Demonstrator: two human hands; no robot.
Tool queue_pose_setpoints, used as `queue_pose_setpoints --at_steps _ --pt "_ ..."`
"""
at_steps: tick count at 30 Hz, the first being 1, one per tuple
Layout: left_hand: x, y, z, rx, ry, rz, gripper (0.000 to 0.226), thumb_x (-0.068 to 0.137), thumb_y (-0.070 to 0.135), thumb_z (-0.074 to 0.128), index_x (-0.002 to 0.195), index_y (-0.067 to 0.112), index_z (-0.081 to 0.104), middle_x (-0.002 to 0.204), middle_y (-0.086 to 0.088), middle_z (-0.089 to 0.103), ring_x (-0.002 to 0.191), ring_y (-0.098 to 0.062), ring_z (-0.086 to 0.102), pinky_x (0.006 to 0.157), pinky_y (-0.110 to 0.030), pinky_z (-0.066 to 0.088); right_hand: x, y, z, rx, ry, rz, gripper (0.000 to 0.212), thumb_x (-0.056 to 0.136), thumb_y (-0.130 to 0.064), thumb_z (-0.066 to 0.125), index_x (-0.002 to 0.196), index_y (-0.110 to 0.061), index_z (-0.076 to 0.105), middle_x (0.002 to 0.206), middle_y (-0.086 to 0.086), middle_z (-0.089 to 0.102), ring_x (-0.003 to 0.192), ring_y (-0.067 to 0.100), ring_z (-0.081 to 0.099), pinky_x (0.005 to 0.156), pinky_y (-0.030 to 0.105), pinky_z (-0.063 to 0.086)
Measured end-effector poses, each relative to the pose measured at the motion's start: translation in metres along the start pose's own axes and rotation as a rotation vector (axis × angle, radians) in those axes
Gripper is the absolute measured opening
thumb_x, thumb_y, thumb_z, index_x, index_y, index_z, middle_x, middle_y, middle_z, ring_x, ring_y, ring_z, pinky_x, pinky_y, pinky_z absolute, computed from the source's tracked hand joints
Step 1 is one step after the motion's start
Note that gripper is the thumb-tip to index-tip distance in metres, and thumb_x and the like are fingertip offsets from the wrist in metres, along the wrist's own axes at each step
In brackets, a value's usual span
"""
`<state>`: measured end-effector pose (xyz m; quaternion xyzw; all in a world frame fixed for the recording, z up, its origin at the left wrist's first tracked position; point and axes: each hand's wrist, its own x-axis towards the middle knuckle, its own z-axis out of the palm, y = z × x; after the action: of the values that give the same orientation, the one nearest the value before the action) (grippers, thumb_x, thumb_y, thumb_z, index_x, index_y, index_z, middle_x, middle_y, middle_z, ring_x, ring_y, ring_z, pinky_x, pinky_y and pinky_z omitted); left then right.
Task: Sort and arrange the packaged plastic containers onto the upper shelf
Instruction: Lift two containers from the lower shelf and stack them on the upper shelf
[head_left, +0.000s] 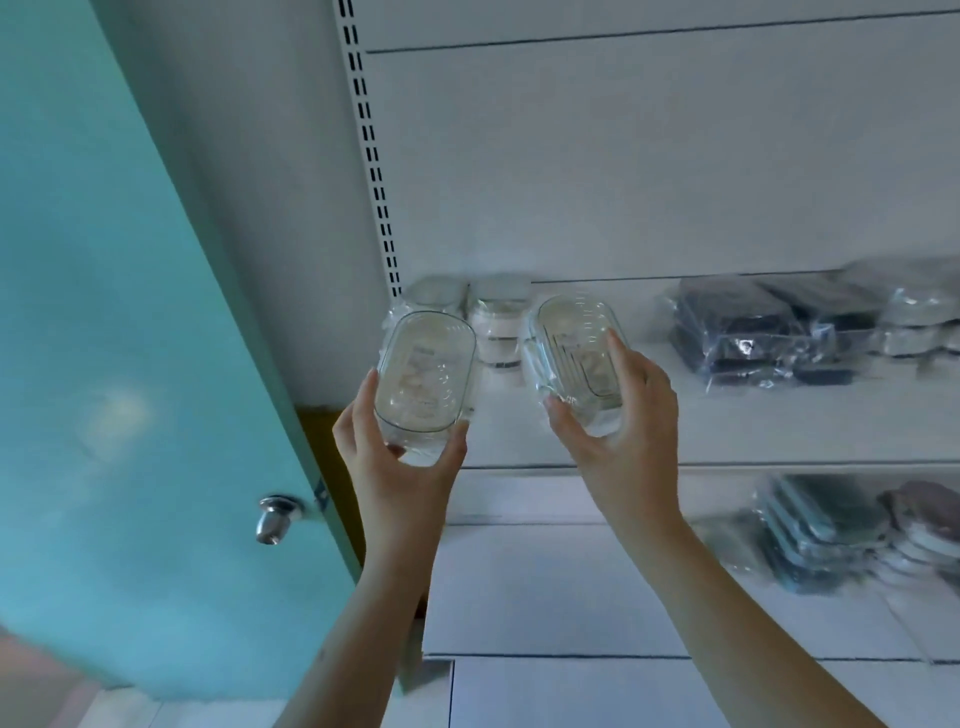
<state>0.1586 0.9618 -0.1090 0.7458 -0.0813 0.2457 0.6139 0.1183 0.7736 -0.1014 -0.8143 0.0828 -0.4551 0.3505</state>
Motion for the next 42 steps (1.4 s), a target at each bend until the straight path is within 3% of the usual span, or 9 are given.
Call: queue_pose_setpoints --at_steps 3,6,13,16,18,22,29,35,42 --pt "0.047 0.001 0.018 0.018 -0.001 0.009 0.092 0.073 0.039 0.086 0.149 0.035 0.035 0.136 0.013 0.036 0.125 -0.013 0.050 0.103 -0.025 0.049 0.044 0.006 0.025 0.038 0.001 -0.019 0.078 0.082 -0.059 0.067 0.149 -0.025 0.044 0.133 -0.004 0.048 0.119 0.006 0.037 0.104 0.020 0.032" --pt "0.091 0.004 0.038 0.062 0.018 -0.012 0.092 0.073 0.050 0.082 0.150 0.036 0.032 0.140 0.011 0.035 0.127 -0.017 0.049 0.107 -0.042 0.049 0.087 0.010 0.046 0.097 -0.036 0.009 0.080 0.081 -0.058 0.072 0.149 -0.027 0.043 0.133 -0.004 0.045 0.125 0.011 0.037 0.102 0.016 0.030" --pt "0.155 0.004 0.076 0.171 0.074 -0.043 0.090 0.078 0.050 0.079 0.152 0.027 0.033 0.147 0.001 0.037 0.130 -0.013 0.041 0.101 -0.026 0.034 0.150 0.012 0.089 0.150 -0.077 0.075 0.081 0.081 -0.055 0.074 0.149 -0.023 0.044 0.136 0.001 0.044 0.119 0.006 0.043 0.092 -0.007 0.020" --pt "0.173 -0.007 0.085 0.273 0.072 -0.053 0.095 0.078 0.057 0.077 0.153 0.025 0.029 0.148 -0.003 0.037 0.135 -0.020 0.039 0.106 -0.032 0.036 0.163 0.009 0.106 0.033 -0.134 0.136 0.087 0.083 -0.064 0.067 0.154 -0.025 0.035 0.150 0.006 0.035 0.136 0.022 0.040 0.102 0.023 0.040" --pt "0.184 -0.013 0.089 0.398 -0.026 -0.106 0.107 0.077 0.066 0.071 0.157 0.021 0.018 0.154 -0.010 0.032 0.141 -0.031 0.032 0.113 -0.047 0.033 0.168 0.004 0.114 -0.081 -0.246 0.199 0.091 0.084 -0.071 0.058 0.157 -0.027 0.026 0.161 0.008 0.021 0.145 0.030 0.029 0.107 0.041 0.041" --pt "0.195 -0.021 0.087 0.330 -0.259 -0.196 0.115 0.080 0.067 0.067 0.159 0.024 -0.006 0.165 -0.011 0.013 0.150 -0.032 0.021 0.116 -0.053 0.028 0.168 0.002 0.118 0.053 -0.448 0.273 0.083 0.094 -0.059 0.053 0.160 -0.031 0.012 0.168 0.004 -0.001 0.155 0.021 0.004 0.120 0.038 0.017" --pt "0.206 -0.030 0.081 0.312 -0.212 -0.077 0.088 0.079 0.054 0.075 0.149 0.022 0.033 0.141 -0.003 0.048 0.122 -0.021 0.052 0.094 -0.036 0.047 0.166 0.016 0.122 -0.055 -0.512 0.143 0.073 0.095 -0.037 0.063 0.158 -0.022 0.027 0.167 0.005 0.018 0.154 0.014 0.013 0.112 0.015 0.007" --pt "0.209 -0.032 0.079 0.277 -0.208 -0.085 0.092 0.078 0.055 0.076 0.150 0.020 0.033 0.141 -0.003 0.050 0.125 -0.022 0.051 0.093 -0.033 0.043 0.175 0.022 0.115 0.036 -0.512 0.226 0.082 0.087 -0.040 0.074 0.156 -0.027 0.032 0.154 -0.004 0.045 0.140 0.012 0.043 0.116 0.027 0.032" --pt "0.210 -0.034 0.067 0.274 -0.315 -0.071 0.105 0.073 0.062 0.077 0.155 0.023 0.025 0.151 -0.004 0.041 0.134 -0.022 0.044 0.104 -0.040 0.042 0.172 0.018 0.106 0.209 -0.504 0.352 0.078 0.088 -0.046 0.071 0.155 -0.035 0.032 0.151 -0.013 0.047 0.136 0.008 0.048 0.116 0.038 0.037"
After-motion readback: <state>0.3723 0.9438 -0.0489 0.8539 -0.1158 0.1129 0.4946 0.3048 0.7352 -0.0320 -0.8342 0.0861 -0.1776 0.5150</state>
